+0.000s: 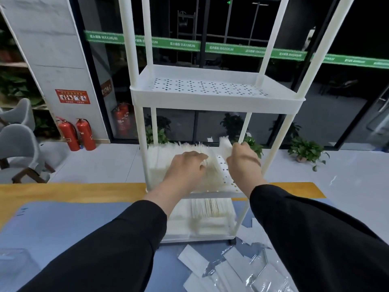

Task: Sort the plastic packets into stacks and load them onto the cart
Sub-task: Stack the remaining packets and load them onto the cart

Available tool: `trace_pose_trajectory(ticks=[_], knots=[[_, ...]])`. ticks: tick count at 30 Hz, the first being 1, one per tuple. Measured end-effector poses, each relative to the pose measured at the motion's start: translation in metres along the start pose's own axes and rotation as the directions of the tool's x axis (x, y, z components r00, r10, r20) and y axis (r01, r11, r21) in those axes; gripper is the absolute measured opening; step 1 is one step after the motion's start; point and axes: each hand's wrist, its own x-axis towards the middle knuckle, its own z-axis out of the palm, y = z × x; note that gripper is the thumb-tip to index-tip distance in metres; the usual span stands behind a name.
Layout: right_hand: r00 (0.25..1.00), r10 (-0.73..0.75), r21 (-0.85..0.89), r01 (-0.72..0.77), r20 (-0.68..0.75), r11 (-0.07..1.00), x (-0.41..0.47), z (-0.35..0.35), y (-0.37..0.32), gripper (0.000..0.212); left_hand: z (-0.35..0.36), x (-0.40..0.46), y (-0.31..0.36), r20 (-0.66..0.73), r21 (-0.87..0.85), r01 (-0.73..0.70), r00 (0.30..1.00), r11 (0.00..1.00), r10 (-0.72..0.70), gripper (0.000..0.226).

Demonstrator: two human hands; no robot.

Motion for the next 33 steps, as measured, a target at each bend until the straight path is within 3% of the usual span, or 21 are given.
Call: trace_pose_trajectory(ticks=[2,4,6,9,15,20,23,26,28,29,31,33], knots=[[0.991,0.038,0.034,-0.043,0.13,0.998,0.006,0.009,-0.004,0.007,0.007,0.006,-0.006,0.011,0.015,-0.007,1.0,1.0,0.007,0.05],[0.977,0.03,0.139,-0.061,0.212,0.988,0.006,0.02,-0.005,0.032,0.016,0.011,-0.01,0.026,0.061,-0.03,0.999,0.998,0.028,0.041],[0.971,0.035,0.297,-0.106,0.235,0.949,-0.002,0.027,-0.008,0.044,0.021,0.014,-0.011,0.022,0.117,-0.025,0.999,0.993,0.023,0.023],[0.971,0.066,0.454,-0.168,0.231,0.875,-0.02,0.028,-0.009,0.058,0.026,0.014,-0.01,0.043,0.11,-0.02,0.999,0.994,0.016,0.041],[0.973,0.07,0.429,-0.161,0.222,0.889,-0.04,0.021,0.001,0.043,0.031,0.024,-0.004,0.107,0.185,-0.092,0.992,0.978,0.073,0.055],[0.961,0.072,0.306,-0.156,0.268,0.939,-0.036,0.019,0.011,0.042,0.036,0.033,0.008,0.173,0.325,-0.139,0.981,0.935,0.086,0.061],[0.955,0.058,0.282,-0.143,0.289,0.949,-0.041,0.017,0.015,0.052,0.036,0.036,0.01,0.172,0.376,-0.146,0.981,0.915,0.086,0.062],[0.983,0.006,0.446,-0.088,0.182,0.891,-0.057,0.017,0.023,0.05,0.038,0.036,0.013,0.136,0.344,-0.113,0.988,0.932,0.069,0.06],[0.998,-0.064,0.582,0.041,0.019,0.812,-0.08,0.013,0.031,0.047,0.043,0.03,0.014,0.014,0.268,-0.132,0.991,0.954,0.133,0.051],[0.991,-0.115,0.612,0.133,-0.069,0.78,-0.093,0.012,0.038,0.045,0.048,0.025,0.015,-0.13,0.211,-0.192,0.966,0.958,0.223,0.042],[0.96,-0.2,0.613,0.28,-0.197,0.739,-0.121,0.014,0.06,0.037,0.06,0.004,0.016,-0.412,0.134,-0.343,0.834,0.93,0.367,0.033],[0.956,-0.205,0.584,0.292,-0.211,0.758,-0.15,0.021,0.09,0.03,0.077,-0.023,0.02,-0.515,0.12,-0.453,0.732,0.883,0.445,0.036]])
